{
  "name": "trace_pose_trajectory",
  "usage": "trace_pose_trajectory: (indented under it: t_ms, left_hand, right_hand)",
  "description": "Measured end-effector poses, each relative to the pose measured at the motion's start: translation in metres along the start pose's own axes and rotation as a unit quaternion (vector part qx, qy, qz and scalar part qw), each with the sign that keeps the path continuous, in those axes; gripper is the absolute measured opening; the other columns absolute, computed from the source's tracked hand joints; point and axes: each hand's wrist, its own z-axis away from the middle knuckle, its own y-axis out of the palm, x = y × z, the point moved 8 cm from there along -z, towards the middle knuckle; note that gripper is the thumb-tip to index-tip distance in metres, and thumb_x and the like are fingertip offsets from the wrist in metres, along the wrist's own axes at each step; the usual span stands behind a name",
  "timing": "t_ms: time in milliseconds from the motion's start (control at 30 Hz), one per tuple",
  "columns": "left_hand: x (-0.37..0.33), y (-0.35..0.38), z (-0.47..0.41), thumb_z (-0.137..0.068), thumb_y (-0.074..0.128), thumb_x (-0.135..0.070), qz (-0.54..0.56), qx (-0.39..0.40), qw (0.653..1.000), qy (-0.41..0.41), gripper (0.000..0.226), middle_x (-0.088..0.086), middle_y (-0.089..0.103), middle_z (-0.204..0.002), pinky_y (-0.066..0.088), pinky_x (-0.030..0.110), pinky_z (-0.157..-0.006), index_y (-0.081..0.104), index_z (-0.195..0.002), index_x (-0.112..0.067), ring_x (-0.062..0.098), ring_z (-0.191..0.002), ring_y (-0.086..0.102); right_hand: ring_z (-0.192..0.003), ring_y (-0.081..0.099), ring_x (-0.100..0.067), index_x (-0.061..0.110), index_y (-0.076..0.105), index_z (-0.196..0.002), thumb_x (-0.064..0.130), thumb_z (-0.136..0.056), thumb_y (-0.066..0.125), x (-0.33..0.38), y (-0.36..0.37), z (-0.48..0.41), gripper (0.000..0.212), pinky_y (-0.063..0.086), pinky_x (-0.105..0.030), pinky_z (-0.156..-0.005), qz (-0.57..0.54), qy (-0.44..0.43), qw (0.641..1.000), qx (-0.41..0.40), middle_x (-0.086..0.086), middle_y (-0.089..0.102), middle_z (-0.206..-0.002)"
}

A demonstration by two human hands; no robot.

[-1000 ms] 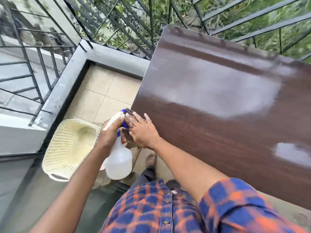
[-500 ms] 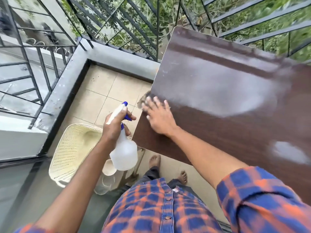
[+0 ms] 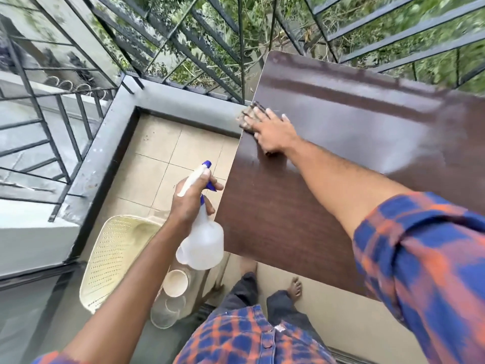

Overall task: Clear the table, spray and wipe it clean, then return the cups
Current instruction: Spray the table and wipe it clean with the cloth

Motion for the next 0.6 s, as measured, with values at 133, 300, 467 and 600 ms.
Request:
trace_pose_trajectory:
  t_ms: [133, 300, 467, 600]
  left_hand:
    - [-0.016, 0.011, -0.012, -0.096, 0.052, -0.048, 0.000, 0.010, 1.000, 0.017, 0.044, 0.007, 0.075, -0.104, 0.044, 0.028, -0.054, 0.067, -0.086, -0.008, 0.025, -0.043, 0.049]
    - [-0.028, 0.029, -0.019, -0.105, 0.049, -0.037, 0.007, 0.031, 0.999, 0.018, 0.041, 0.005, 0.073, -0.099, 0.040, 0.024, -0.047, 0.062, -0.097, 0.002, 0.026, -0.041, 0.048]
    - [-0.028, 0.039, -0.017, -0.101, 0.052, -0.041, 0.005, 0.055, 0.998, 0.024, 0.041, 0.009, 0.074, -0.101, 0.042, 0.027, -0.051, 0.063, -0.098, -0.001, 0.025, -0.040, 0.049]
    - [-0.028, 0.043, -0.007, -0.100, 0.052, -0.042, -0.004, 0.065, 0.997, 0.028, 0.038, 0.006, 0.074, -0.101, 0.040, 0.026, -0.049, 0.064, -0.093, -0.007, 0.025, -0.040, 0.049]
  right_hand:
    - [-0.156, -0.002, -0.026, 0.042, 0.011, -0.159, 0.031, -0.103, 0.038, -0.060, -0.012, 0.002, 0.063, 0.009, -0.060, -0.122, -0.084, 0.115, 0.989, -0.027, 0.010, -0.004, -0.170]
    - [-0.156, 0.000, -0.027, 0.038, 0.013, -0.160, 0.035, -0.105, 0.038, -0.175, 0.016, 0.122, 0.061, 0.011, -0.056, -0.123, -0.157, 0.308, 0.929, -0.133, 0.006, -0.002, -0.170]
    - [-0.156, 0.003, -0.029, 0.035, 0.016, -0.160, 0.040, -0.105, 0.038, -0.246, 0.067, 0.251, 0.060, 0.013, -0.056, -0.122, -0.196, 0.490, 0.831, -0.177, 0.002, 0.001, -0.170]
    - [-0.156, 0.000, -0.032, 0.030, 0.017, -0.161, 0.040, -0.104, 0.040, -0.233, 0.078, 0.255, 0.063, 0.010, -0.062, -0.120, -0.215, 0.531, 0.802, -0.170, -0.003, 0.000, -0.170]
